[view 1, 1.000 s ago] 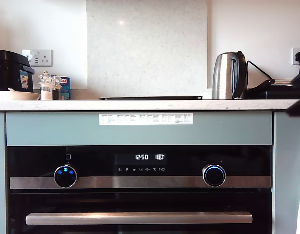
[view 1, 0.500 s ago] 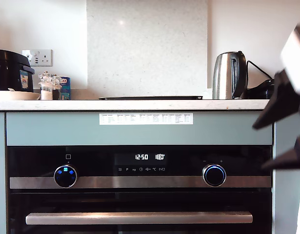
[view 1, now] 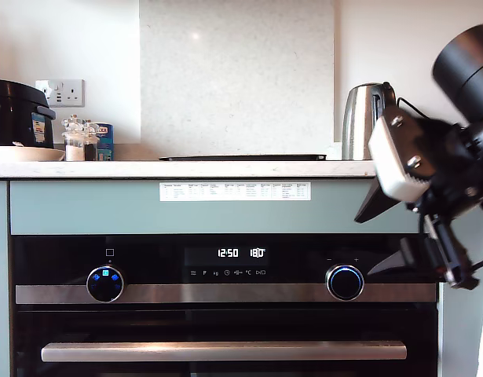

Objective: Switch the oven temperature to 200 degrees by turning the right rotary switch until the correct number is selected

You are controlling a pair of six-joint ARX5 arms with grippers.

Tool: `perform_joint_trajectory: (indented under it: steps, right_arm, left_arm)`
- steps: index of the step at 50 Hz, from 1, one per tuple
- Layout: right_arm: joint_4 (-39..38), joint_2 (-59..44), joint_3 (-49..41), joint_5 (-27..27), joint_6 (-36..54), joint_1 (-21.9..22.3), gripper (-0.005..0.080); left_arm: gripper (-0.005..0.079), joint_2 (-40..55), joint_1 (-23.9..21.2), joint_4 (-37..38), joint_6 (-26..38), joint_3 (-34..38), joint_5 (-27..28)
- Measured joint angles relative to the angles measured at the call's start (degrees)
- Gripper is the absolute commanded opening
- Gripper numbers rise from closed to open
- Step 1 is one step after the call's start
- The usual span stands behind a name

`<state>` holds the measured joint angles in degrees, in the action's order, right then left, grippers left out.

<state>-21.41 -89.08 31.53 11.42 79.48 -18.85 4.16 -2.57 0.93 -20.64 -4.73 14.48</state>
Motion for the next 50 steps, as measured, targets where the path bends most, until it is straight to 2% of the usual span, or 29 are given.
perform_joint_trajectory:
  steps: [22,30,50]
  right_arm:
    - [-2.1,-13.9,9.4,-0.1,1.4,0.0,0.0653]
    - [-2.1,-17.5,12.5,-1.8,1.6,0.0,0.0653]
    - [-1.6,-21.1,15.2,-4.5,1.6,0.0,0.0653]
  left_arm:
    - [-0.0022,0.0,0.0,1.8,0.0,0.0,0.0]
    - [-0.0022,0.0,0.0,1.7,0.0,0.0,-0.7]
    - [-0.0022,0.0,0.0,1.7,0.0,0.0,-1.4]
